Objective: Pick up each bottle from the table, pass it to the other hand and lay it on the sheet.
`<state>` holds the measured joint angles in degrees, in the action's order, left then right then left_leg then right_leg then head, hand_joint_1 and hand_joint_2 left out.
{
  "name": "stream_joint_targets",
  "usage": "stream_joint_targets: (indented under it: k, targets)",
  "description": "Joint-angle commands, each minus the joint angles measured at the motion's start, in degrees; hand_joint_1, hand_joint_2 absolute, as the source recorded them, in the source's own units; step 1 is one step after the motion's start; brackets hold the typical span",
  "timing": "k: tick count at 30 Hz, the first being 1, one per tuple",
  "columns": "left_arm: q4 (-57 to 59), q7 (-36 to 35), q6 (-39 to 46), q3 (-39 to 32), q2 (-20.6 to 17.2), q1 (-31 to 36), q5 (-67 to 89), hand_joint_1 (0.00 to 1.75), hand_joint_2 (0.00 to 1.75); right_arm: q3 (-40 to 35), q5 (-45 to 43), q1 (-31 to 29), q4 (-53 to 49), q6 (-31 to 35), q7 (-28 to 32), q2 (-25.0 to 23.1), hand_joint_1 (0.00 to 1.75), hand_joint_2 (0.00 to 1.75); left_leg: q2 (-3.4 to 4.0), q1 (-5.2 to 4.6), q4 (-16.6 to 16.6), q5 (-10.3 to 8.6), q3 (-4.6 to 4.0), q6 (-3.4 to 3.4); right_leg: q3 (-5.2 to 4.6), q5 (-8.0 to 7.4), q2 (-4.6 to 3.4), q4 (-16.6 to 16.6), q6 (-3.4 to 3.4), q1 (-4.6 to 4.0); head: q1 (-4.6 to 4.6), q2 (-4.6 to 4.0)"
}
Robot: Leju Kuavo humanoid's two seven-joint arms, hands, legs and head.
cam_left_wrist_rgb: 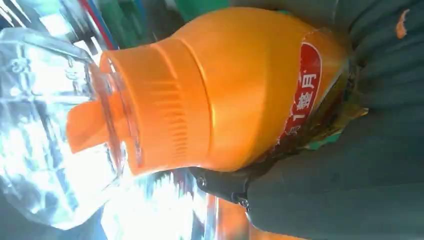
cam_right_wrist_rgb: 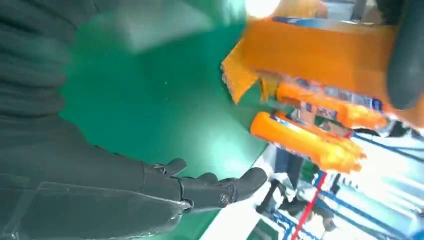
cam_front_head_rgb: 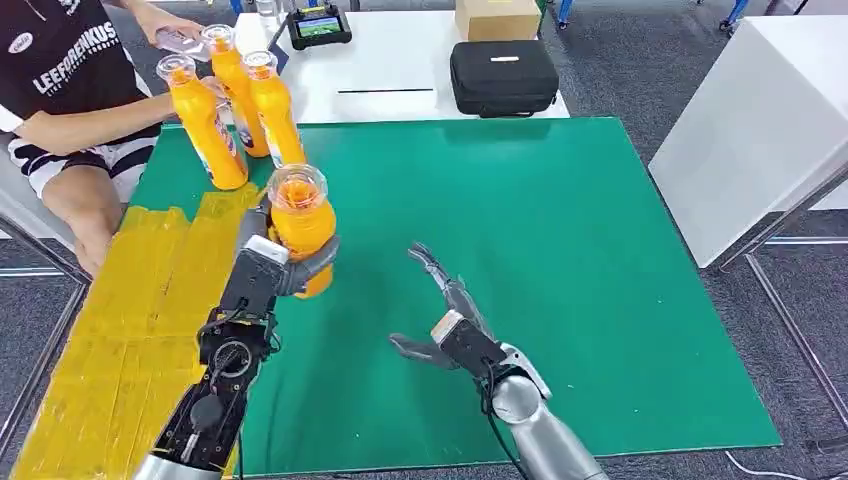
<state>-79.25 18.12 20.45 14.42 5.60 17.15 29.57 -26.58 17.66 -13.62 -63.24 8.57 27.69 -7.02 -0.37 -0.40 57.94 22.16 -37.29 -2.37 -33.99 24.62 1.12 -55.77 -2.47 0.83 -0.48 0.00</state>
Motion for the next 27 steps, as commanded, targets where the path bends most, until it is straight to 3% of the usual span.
stream_joint_targets:
  k: [1,3,5,7,8,9,13,17,20,27]
  targets:
    - [5.42,-16.15,16.33,-4.60,-1.82,2.71,42.39,1.75,1.75,4.13,-0.94,6.82,-16.45,0.12,-3.58,2.74,0.00,1.75,-0.12,0.10,0.05,0.25,0.54,0.25,0.64,0.29,0.04,0.02,0.18,-0.08,0.00,0.00]
    - [7.48,-23.13,15.86,-6.14,-1.55,3.15,56.94,1.75,1.75,4.23,-1.48,7.00,-19.86,0.65,-4.59,2.72,0.00,1.75,-0.03,0.05,0.04,0.14,0.34,0.18,0.37,0.17,-0.04,-0.01,0.14,-0.03,0.04,0.00]
    - [9.44,-32.91,13.57,0.83,-8.65,5.19,60.43,1.75,1.75,4.08,-1.92,7.17,-21.68,0.82,-5.21,3.05,0.00,1.75,0.10,0.04,0.02,0.13,0.31,0.17,0.30,0.12,-0.17,0.00,0.14,-0.02,0.00,0.00]
    - [13.25,-48.70,5.46,23.30,-19.18,11.76,60.43,1.75,1.75,3.87,-2.13,7.89,-23.89,1.12,-5.20,3.89,0.00,1.75,-0.14,0.02,-0.02,0.00,0.13,0.13,0.17,0.09,0.11,-0.03,0.12,-0.01,0.04,0.00]
    - [15.97,-50.74,4.40,28.58,-20.29,13.44,60.43,1.75,1.75,3.33,-0.91,8.26,-24.93,1.96,-4.00,4.63,0.00,1.75,-0.28,0.07,0.02,0.02,0.20,0.21,0.27,0.16,0.23,-0.07,0.18,-0.05,0.00,0.00]
    - [20.78,-49.75,1.57,30.06,-19.15,14.64,60.43,1.75,1.75,2.83,0.56,8.41,-25.89,3.05,-3.49,5.02,0.00,1.75,-0.49,0.07,-0.01,-0.08,0.13,0.17,0.22,0.14,0.46,-0.01,0.12,-0.05,0.04,0.00]
    - [24.18,-48.41,2.36,29.83,-17.86,15.43,60.43,1.75,1.75,2.55,0.84,8.24,-26.56,3.19,-3.72,5.00,0.00,1.75,-0.22,0.07,-0.05,-0.04,0.30,0.23,0.29,0.04,0.20,0.05,0.25,-0.05,-0.02,0.00]
    - [34.47,-37.21,0.36,22.01,-12.82,16.26,60.43,1.75,1.75,2.75,1.53,7.73,-28.26,2.90,-4.55,4.74,0.00,1.75,0.17,0.10,0.02,0.02,0.32,0.26,0.26,0.01,-0.19,0.01,0.24,-0.05,0.02,0.00]
    - [39.15,-34.11,1.25,18.43,-11.27,15.84,60.43,1.75,1.75,3.33,1.31,7.79,-28.34,2.29,-4.70,4.92,0.00,1.75,0.06,0.04,-0.04,-0.08,0.21,0.25,0.16,-0.04,-0.05,0.04,0.24,-0.02,0.02,0.00]
    - [39.94,-33.47,2.13,16.34,-11.13,13.78,60.43,1.75,1.75,3.29,0.94,8.15,-27.37,1.58,-4.64,5.45,0.00,1.75,0.09,0.09,-0.03,-0.05,0.21,0.24,0.16,-0.04,-0.10,0.06,0.23,-0.07,0.00,0.00]
